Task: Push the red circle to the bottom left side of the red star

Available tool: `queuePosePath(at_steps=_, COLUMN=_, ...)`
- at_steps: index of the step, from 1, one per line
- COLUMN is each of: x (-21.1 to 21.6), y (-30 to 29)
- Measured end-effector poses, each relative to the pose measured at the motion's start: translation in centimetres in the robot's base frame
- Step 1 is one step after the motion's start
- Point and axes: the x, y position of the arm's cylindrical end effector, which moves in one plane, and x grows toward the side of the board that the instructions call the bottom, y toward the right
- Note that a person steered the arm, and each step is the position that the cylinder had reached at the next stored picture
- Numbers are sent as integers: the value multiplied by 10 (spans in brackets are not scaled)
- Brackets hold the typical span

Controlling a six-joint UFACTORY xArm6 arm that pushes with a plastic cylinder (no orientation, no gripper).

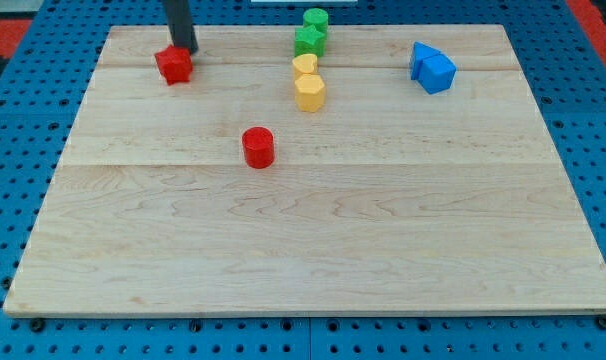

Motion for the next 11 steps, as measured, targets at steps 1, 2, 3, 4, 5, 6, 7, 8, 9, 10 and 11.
queuePosePath(at_steps=1, x=5, y=36)
queuePosePath(at_steps=2, x=85, y=69)
queuePosePath(at_steps=3, x=150, y=115)
queuePosePath(at_steps=4, x=161, y=145)
queuePosePath(at_steps=5, x=208, y=132)
queuePosePath(at_steps=6, x=159, y=78)
queuePosePath(at_steps=7, x=108, y=21)
queuePosePath(at_steps=8, x=107, y=18)
queuePosePath(at_steps=9, x=146, y=35)
queuePosePath(at_steps=10, x=148, y=9)
queuePosePath(at_steps=11, x=131, y=-35)
